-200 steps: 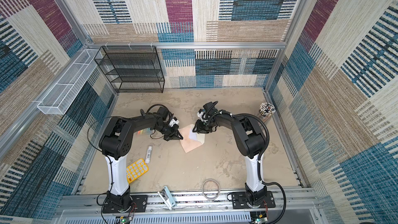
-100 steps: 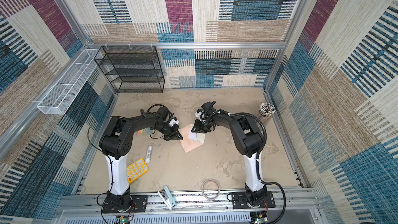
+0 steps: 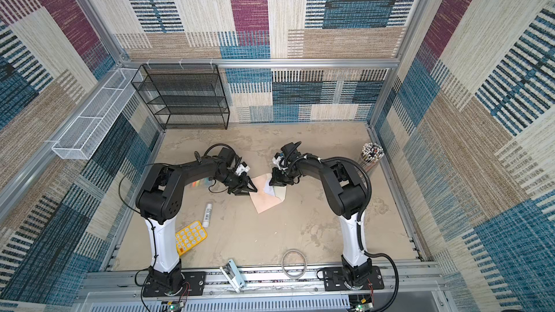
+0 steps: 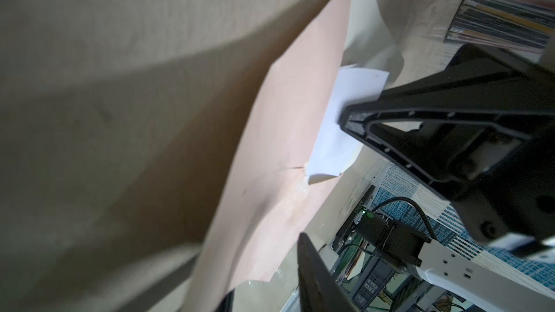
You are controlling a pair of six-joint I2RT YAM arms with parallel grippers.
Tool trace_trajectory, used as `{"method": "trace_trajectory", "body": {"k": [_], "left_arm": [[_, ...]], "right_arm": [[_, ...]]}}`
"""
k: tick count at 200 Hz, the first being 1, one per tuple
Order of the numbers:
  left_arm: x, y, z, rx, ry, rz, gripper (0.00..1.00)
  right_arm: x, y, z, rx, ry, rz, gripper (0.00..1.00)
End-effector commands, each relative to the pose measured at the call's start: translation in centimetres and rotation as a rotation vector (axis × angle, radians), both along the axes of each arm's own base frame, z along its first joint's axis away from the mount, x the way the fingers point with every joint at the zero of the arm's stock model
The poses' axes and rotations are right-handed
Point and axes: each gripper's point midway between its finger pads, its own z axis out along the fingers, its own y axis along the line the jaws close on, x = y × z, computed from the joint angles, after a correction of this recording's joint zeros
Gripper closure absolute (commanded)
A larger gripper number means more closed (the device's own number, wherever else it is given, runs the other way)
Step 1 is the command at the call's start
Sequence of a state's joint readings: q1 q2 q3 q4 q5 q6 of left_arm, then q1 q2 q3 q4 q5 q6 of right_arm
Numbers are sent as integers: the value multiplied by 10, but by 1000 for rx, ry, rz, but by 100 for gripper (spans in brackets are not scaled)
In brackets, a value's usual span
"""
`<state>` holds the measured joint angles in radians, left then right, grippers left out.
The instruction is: Place the letter into the envelope and seal it
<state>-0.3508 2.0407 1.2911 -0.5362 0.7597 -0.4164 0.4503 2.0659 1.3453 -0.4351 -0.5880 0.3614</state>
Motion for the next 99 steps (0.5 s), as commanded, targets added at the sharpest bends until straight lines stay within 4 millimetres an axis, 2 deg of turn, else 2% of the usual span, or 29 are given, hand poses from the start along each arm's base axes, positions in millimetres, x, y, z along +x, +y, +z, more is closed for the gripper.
{"method": "trace_trajectory", "body": {"k": [1, 39, 99], "left_arm": [[1, 7, -1, 36, -25, 1, 63], [4, 9, -2, 39, -33, 15, 77], [14, 6, -8, 41, -40, 27, 87]], "right_arm": [[3, -3, 3, -20, -32, -7, 94], [2, -8, 5, -45, -48, -11, 94], [-2, -10, 4, -51, -46, -6, 94]]}}
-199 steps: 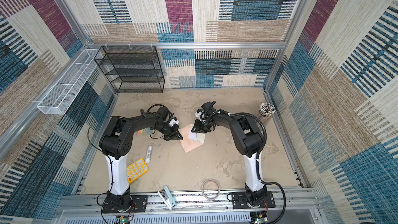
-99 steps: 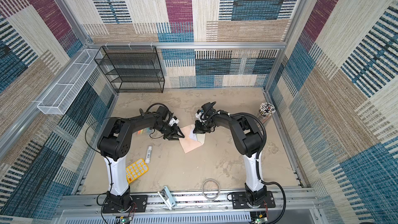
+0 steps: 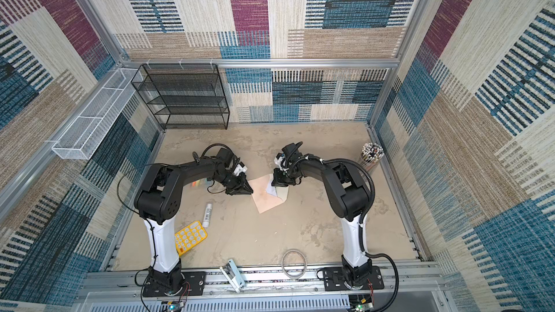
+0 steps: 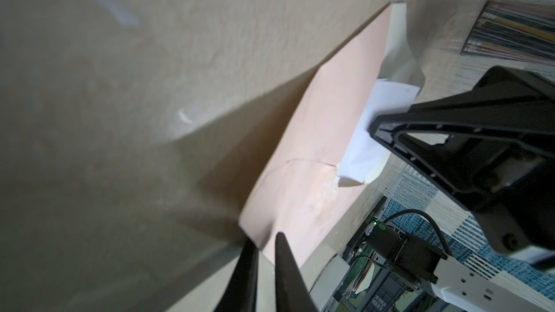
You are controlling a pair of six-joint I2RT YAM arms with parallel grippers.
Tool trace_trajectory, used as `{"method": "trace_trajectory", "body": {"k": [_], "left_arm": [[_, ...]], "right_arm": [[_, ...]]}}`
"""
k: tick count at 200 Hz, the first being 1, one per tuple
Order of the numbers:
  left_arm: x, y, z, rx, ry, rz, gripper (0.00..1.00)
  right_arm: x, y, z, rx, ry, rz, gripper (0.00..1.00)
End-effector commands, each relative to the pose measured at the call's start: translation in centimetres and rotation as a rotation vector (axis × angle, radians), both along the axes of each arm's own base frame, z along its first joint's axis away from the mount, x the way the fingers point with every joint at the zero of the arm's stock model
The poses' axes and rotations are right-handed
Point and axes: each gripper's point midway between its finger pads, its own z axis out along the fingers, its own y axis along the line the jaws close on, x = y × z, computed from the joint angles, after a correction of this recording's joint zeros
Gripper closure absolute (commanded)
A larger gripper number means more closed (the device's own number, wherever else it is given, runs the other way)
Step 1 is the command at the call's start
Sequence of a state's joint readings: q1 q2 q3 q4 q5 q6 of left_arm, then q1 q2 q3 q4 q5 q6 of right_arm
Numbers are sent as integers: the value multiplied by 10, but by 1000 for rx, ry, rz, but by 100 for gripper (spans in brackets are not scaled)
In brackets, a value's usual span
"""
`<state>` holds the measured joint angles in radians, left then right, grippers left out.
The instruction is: Place the letter into the envelope and seal it
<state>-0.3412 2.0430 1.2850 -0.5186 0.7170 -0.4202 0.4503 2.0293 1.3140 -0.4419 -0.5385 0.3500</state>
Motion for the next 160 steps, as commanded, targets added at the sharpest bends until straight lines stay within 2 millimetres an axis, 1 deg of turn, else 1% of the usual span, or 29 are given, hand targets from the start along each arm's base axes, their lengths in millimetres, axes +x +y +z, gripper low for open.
{"method": "trace_trajectory", "body": {"k": [1, 20, 47, 98, 142, 160], "left_arm": [[8, -1, -1, 4, -21, 7, 87], [10, -2, -4, 11, -18, 6, 91], [13, 2, -7, 44, -24, 0, 100], [13, 11, -10, 112, -32, -29, 100], [13, 10, -7, 107, -38, -36, 100], [13, 9, -7, 103, -40, -38, 98]], "right_arm": [[1, -1, 2, -10, -21, 5, 94], [0, -2, 3, -11, -24, 7, 94], [0, -4, 3, -26, -30, 7, 94], [5, -11, 3, -71, -55, 2, 94], [9, -16, 6, -95, -69, -4, 94], [8, -16, 5, -95, -68, -2, 94]]}}
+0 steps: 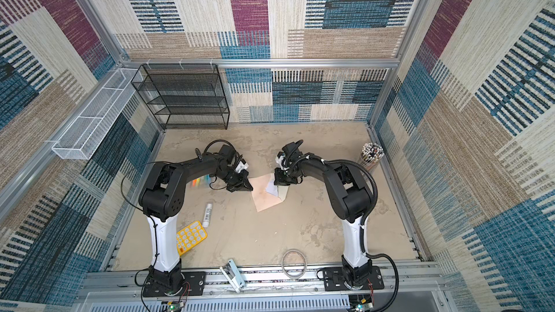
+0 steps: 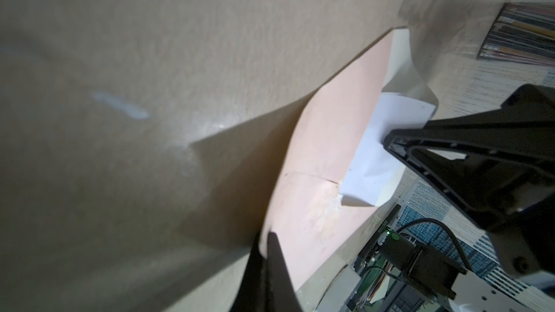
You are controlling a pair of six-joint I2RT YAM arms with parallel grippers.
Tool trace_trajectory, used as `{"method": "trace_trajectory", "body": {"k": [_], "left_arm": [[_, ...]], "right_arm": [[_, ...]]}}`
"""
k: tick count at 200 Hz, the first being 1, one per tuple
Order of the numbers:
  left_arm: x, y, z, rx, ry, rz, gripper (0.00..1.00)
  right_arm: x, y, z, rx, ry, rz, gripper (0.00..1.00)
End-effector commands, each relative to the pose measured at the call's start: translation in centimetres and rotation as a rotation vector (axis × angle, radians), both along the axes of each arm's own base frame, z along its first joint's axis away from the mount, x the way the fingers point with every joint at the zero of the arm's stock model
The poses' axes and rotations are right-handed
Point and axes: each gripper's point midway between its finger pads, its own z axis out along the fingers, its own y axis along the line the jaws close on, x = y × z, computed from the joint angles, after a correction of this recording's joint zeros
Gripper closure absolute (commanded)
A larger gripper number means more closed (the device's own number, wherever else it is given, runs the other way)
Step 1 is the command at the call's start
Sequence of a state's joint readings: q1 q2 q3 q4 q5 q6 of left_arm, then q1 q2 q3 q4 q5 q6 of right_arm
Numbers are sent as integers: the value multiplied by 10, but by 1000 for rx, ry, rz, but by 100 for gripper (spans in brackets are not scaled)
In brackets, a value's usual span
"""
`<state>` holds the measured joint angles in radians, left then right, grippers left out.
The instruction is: Place the letter into the envelope and seal it
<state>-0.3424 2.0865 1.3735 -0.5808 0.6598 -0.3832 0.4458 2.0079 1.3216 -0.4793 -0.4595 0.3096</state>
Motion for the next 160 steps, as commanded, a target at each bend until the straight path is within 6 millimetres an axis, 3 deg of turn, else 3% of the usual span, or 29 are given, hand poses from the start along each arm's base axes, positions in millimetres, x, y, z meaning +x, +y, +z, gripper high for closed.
{"method": "trace_trajectory", "body": {"k": [1, 94, 160], "left_arm": [[-1, 7, -4, 46, -13, -21, 98], [2, -3, 2, 16, -24, -38, 90], [4, -7, 3, 9, -27, -43, 89]], "right_arm": [[3, -4, 3, -22, -21, 2, 94], [9, 11, 11, 33, -36, 41, 93], [7, 21, 0, 61, -9, 68, 93]]}}
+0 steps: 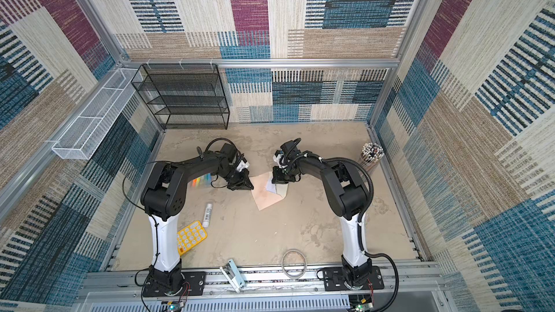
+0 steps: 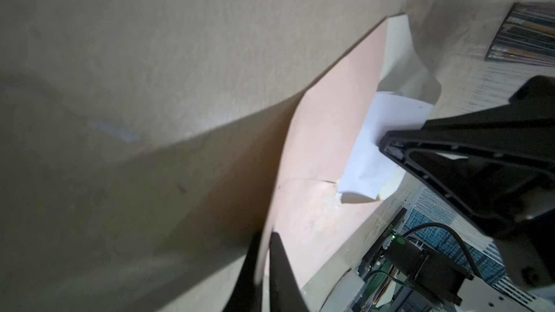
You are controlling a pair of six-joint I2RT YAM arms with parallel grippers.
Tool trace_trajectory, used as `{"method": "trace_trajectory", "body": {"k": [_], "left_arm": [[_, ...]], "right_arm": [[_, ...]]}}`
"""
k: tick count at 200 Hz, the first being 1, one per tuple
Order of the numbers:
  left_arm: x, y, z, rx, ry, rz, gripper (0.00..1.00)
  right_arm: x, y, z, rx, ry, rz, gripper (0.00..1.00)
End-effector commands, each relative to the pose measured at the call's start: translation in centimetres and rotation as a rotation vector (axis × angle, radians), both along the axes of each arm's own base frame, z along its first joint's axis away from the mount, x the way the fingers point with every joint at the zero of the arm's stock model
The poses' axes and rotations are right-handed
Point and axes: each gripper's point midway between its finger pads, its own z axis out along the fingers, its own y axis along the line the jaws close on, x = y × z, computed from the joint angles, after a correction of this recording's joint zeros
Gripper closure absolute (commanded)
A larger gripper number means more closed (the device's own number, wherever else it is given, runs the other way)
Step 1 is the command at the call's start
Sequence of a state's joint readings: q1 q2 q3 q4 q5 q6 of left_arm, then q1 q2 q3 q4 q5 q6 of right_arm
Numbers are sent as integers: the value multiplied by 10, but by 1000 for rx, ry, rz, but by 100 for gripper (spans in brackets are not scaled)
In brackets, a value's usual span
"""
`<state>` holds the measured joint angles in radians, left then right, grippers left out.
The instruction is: Place the letter into the envelope and seal it
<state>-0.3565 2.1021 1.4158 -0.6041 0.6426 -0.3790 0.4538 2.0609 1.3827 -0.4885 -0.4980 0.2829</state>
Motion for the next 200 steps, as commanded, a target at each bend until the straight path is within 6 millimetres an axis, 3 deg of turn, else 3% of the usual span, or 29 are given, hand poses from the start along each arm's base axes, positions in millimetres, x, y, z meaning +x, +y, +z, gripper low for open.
{"method": "trace_trajectory", "body": {"k": [1, 43, 103, 147, 200], "left_arm": [[0, -1, 1, -6, -15, -29, 89], [1, -2, 1, -10, -17, -33, 91], [-4, 4, 0, 25, -21, -50, 100], [-6, 5, 2, 29, -34, -65, 100], [-6, -1, 5, 12, -38, -77, 98]], "right_arm": [[1, 8, 2, 33, -9, 23, 93], [4, 11, 3, 43, -17, 37, 93], [16, -7, 18, -44, -89, 12, 93], [15, -16, 15, -90, -86, 13, 93], [14, -9, 6, -65, -60, 27, 93]]}}
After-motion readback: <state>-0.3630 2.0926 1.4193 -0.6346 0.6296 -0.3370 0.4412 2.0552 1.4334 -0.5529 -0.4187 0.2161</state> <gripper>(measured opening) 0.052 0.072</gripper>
